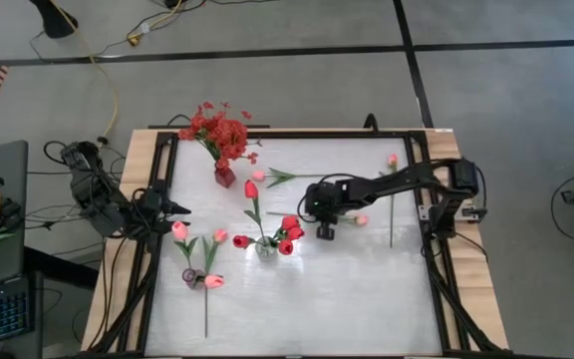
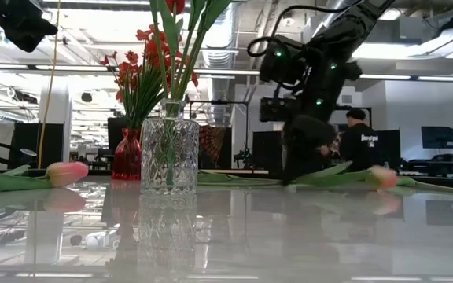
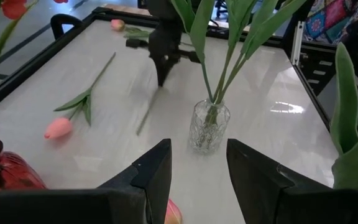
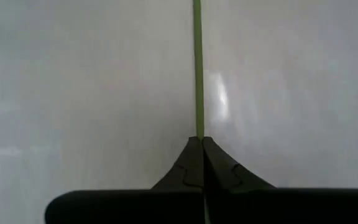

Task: Sort flowers into vase by color
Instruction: Put the pink flower into the purple vase

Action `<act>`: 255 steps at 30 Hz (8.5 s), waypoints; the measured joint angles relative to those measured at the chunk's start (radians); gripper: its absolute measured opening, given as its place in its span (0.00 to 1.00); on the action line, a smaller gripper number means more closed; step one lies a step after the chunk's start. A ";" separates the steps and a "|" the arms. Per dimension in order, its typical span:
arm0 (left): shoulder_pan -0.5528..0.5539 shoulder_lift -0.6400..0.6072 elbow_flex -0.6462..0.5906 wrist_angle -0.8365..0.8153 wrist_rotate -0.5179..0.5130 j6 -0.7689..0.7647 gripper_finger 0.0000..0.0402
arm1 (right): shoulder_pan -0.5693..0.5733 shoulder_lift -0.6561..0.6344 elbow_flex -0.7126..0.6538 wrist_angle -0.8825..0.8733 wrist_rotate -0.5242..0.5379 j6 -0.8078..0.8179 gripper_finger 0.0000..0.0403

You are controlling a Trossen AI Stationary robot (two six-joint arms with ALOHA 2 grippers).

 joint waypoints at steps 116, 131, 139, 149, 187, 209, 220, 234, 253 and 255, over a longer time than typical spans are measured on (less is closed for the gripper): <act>1.117 0.634 0.475 0.547 1.033 0.091 0.35 | 0.242 -0.255 0.193 0.776 0.661 -1.941 0.05; 1.139 0.898 0.742 0.452 1.167 0.133 0.35 | 0.197 -0.256 0.193 0.847 0.553 -2.007 0.05; 1.139 0.963 0.743 0.426 1.227 0.132 0.35 | 0.190 -0.256 0.193 0.846 0.539 -2.012 0.05; 1.141 0.949 0.743 0.440 1.228 0.148 0.35 | 0.191 -0.256 0.193 0.808 0.535 -2.013 0.05; 1.144 0.939 0.742 0.463 1.157 0.195 0.00 | 0.205 -0.255 0.193 0.781 0.434 -1.809 0.42; 1.064 0.502 0.721 0.454 1.091 0.386 0.00 | 0.135 -0.528 0.192 0.478 0.620 -0.955 0.59; 0.876 0.202 0.383 0.884 1.202 0.381 0.00 | 0.195 -0.588 0.192 0.151 0.619 -0.462 0.59; 0.841 0.046 0.009 1.321 1.363 0.173 0.00 | 0.219 -0.471 0.192 0.134 0.618 -0.326 0.59; 0.451 0.106 -0.257 1.630 1.267 0.334 0.00 | 0.202 -0.433 0.193 0.125 0.617 -0.305 0.59; 0.421 0.110 -0.257 1.629 1.259 0.379 0.00 | 0.203 -0.431 0.193 0.123 0.615 -0.305 0.59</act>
